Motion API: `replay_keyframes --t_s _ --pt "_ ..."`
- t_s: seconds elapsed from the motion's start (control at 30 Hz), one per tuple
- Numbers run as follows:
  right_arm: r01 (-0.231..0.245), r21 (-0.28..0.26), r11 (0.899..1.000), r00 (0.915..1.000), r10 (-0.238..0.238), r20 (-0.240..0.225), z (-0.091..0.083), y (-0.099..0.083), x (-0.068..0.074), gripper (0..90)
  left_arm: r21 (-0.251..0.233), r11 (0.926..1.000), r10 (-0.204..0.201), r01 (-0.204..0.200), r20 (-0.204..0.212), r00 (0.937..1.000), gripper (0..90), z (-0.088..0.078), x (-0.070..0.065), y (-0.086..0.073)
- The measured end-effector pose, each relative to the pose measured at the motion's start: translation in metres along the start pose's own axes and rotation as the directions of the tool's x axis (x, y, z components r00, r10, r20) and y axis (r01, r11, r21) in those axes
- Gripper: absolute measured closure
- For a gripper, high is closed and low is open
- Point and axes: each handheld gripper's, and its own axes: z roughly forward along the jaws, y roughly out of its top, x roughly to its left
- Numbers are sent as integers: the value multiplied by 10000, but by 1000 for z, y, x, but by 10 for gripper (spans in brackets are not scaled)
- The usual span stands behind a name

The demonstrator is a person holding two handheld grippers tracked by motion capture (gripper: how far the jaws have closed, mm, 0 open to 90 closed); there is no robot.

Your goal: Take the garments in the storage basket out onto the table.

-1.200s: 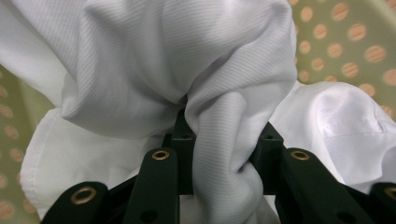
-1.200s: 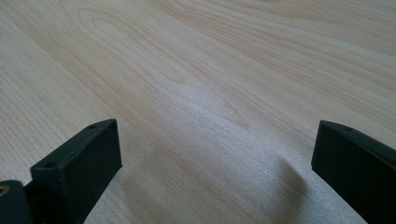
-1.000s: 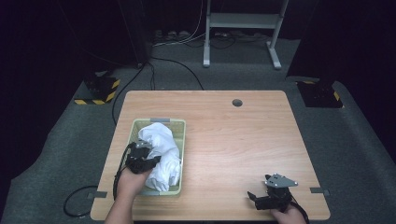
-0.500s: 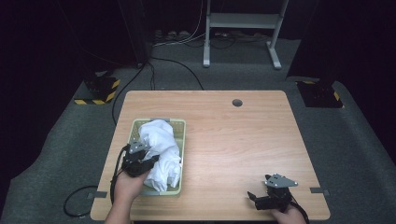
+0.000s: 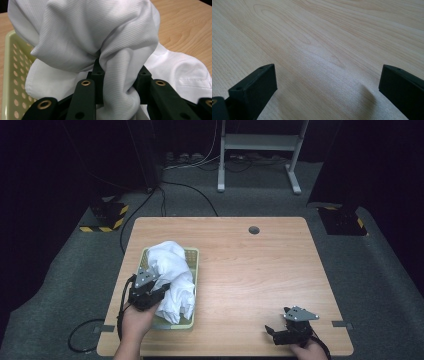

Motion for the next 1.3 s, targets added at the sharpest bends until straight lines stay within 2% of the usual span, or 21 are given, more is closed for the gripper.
replay_keyframes --t_s 0.3,0.6,0.9,1.3 --pt "-13 -7 10000 10000 13 7 0 0 0 9 -464 9986 263 -265 -67 9996 691 -8 -8 9" --pt "-32 -17 10000 10000 32 -10 0 0 0 9 -878 9955 361 -363 -38 9993 691 -17 -13 16" --pt "-32 -23 10000 10000 32 -15 0 0 0 9 -1393 9891 473 -486 -128 9988 689 -27 -20 20" --pt "-35 -31 10000 10000 35 -26 0 0 0 9 -2141 9748 610 -628 -154 9980 689 -38 -28 26"
